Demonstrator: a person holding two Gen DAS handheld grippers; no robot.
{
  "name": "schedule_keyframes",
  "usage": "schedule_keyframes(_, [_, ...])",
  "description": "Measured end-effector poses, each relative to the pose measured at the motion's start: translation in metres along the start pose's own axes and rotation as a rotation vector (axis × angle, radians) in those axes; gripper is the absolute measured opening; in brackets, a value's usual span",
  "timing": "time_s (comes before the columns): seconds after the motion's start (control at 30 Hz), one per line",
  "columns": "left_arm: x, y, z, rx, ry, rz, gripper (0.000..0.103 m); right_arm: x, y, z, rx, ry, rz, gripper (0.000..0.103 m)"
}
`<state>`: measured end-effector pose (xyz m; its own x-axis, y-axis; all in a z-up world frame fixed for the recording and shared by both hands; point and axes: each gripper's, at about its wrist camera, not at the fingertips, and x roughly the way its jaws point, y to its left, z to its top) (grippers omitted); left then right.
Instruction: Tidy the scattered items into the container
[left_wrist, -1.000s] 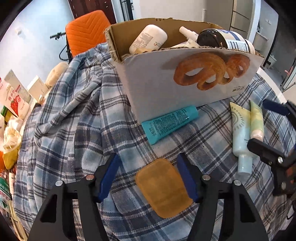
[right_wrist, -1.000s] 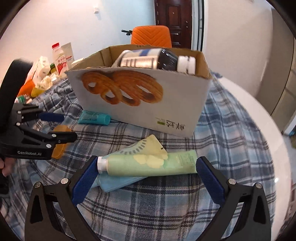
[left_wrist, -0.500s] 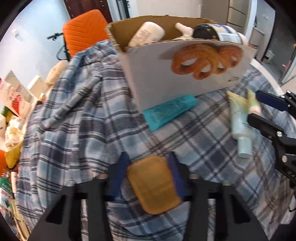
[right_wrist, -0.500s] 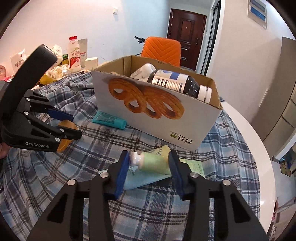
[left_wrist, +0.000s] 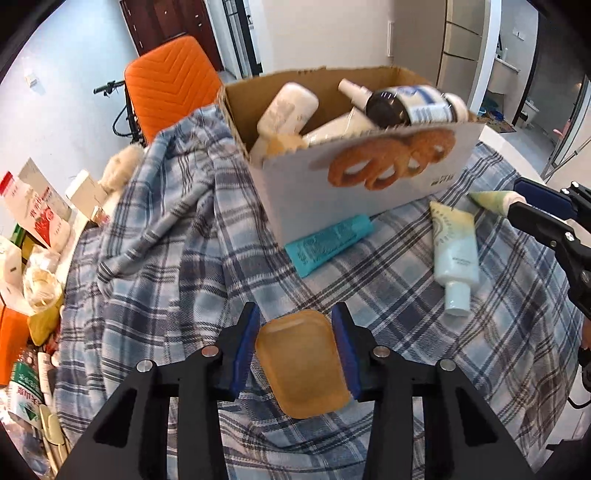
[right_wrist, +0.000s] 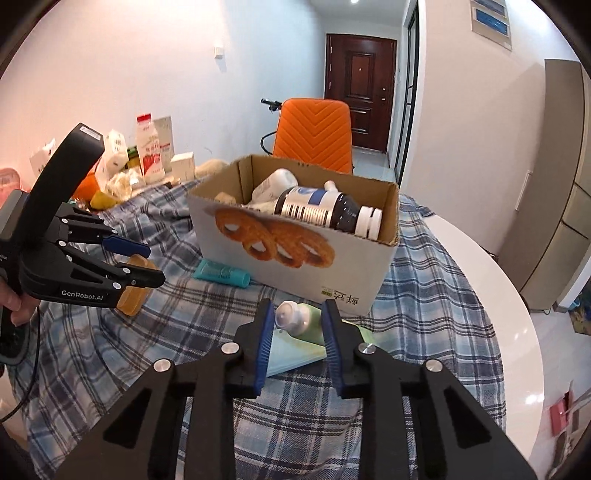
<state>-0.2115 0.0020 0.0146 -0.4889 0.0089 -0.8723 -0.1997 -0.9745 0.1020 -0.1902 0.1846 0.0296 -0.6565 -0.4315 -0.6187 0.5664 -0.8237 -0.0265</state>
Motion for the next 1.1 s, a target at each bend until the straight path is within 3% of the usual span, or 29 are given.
schedule_keyframes(0.2, [-0.021, 0.001, 0.019, 0.017, -0.044, -0.008, 0.043, -0.006, 0.001, 0.011, -0.019, -0.017, -0.013, 0.021])
schedule_keyframes(0.27, [-0.031, -0.004, 0.031, 0.02, -0.068, 0.001, 0.043, -0.01, 0.002, 0.021, -0.03, -0.031, -0.01, 0.0])
schedule_keyframes(0.53, [-0.059, -0.01, 0.062, 0.022, -0.133, -0.005, 0.043, -0.021, 0.003, 0.042, -0.046, -0.059, 0.003, 0.0])
schedule_keyframes(0.87, [-0.027, -0.013, 0.037, 0.017, -0.063, -0.028, 0.043, 0.035, -0.012, -0.002, -0.018, 0.146, 0.024, 0.002])
schedule_keyframes(0.9, [-0.025, -0.011, 0.037, 0.012, -0.06, -0.027, 0.043, 0.039, -0.014, -0.004, -0.007, 0.158, 0.03, 0.005])
schedule_keyframes(0.97, [-0.023, -0.008, 0.036, 0.006, -0.056, -0.027, 0.043, 0.044, -0.015, -0.009, 0.007, 0.178, 0.045, 0.02])
schedule_keyframes(1.03, [-0.023, -0.006, 0.036, 0.001, -0.058, -0.026, 0.043, 0.044, -0.014, -0.012, 0.004, 0.17, 0.041, 0.066])
schedule_keyframes(1.1, [-0.026, -0.004, 0.039, -0.001, -0.065, -0.026, 0.043, 0.038, -0.012, -0.014, -0.013, 0.137, 0.025, 0.076])
